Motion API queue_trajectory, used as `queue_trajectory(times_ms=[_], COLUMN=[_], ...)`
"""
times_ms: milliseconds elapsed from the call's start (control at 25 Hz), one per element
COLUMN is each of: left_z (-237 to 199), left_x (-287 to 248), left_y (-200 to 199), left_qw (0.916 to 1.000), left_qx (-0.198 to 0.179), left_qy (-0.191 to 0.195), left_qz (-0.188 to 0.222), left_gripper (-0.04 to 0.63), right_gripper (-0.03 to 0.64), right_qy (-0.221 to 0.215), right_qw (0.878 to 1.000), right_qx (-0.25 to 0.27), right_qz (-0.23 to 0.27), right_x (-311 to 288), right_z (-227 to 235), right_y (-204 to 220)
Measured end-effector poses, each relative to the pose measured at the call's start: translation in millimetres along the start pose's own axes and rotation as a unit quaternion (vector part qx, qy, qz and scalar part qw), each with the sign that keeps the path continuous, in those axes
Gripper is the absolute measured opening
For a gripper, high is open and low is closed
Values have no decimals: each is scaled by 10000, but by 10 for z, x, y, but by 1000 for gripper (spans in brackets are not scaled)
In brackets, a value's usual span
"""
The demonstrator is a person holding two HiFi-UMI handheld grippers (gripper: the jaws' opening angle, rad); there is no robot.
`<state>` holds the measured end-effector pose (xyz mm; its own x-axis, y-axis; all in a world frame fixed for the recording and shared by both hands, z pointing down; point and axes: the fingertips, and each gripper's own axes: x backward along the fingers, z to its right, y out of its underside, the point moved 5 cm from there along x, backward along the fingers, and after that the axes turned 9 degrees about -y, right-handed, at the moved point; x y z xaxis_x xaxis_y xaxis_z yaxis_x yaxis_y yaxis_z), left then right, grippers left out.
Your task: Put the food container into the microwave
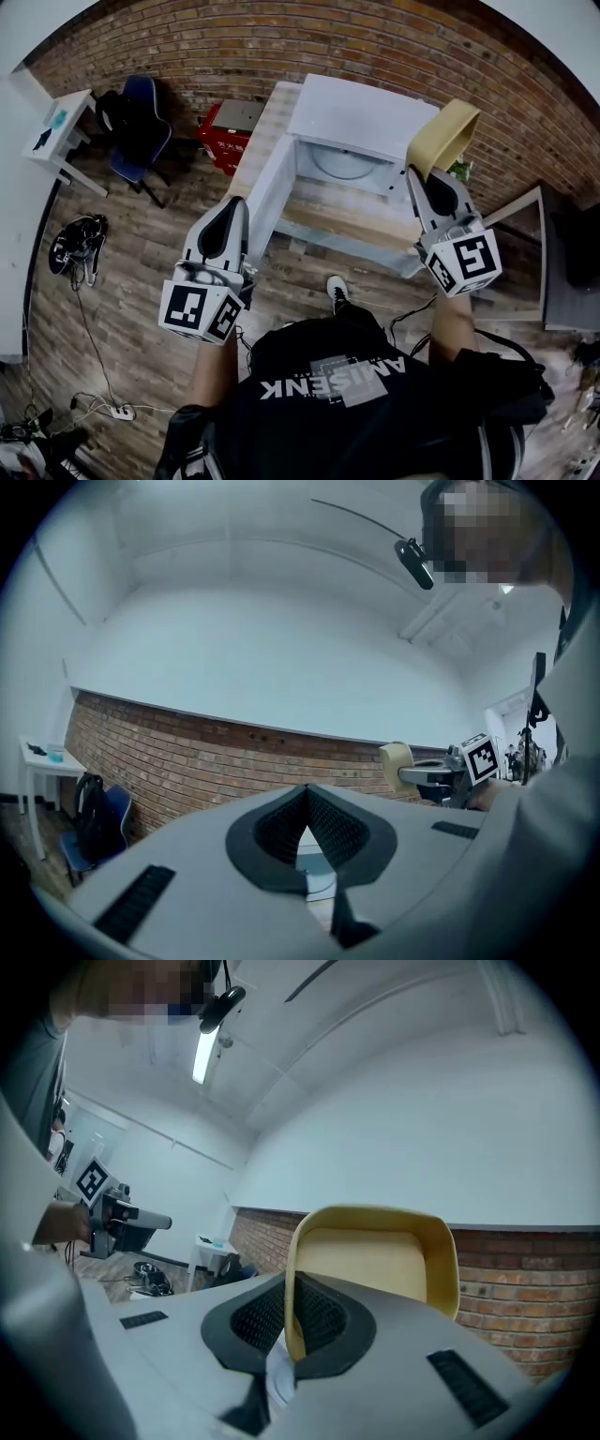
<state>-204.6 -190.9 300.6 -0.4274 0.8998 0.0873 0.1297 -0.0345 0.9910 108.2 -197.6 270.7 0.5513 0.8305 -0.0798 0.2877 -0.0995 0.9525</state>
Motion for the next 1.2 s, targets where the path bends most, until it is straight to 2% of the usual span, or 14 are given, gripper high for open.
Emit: queue_trajectory(times_ms=[240, 400, 520, 640, 920, 1200], left_z=[77, 129, 164, 182, 310, 278], left_x=[-341, -463, -527, -585, -638, -560], left_y=[45, 94, 141, 176, 306, 430], left_qw=[9994, 9987, 9984, 9971, 9964, 9951], left_qx=[63, 73, 50, 119, 155, 111], left_qy=[-352, -504, -557, -739, -784, -899], left_qz=[-40, -62, -73, -122, -296, -397], left_gripper=[12, 12, 12, 12, 12, 12], right_gripper=[43, 43, 43, 43, 43, 43], right_qy=[-349, -801, -1299, -1732, -2694, -3289], right_qw=[9992, 9960, 9912, 9847, 9617, 9424], right_qx=[177, 393, 246, 12, 496, 591], right_qz=[43, 17, 85, 216, 44, -177], right_x=[-306, -512, -619, -765, -1005, -1164], right_z=[433, 490, 457, 399, 47, -280], right_y=[69, 139, 200, 254, 420, 714])
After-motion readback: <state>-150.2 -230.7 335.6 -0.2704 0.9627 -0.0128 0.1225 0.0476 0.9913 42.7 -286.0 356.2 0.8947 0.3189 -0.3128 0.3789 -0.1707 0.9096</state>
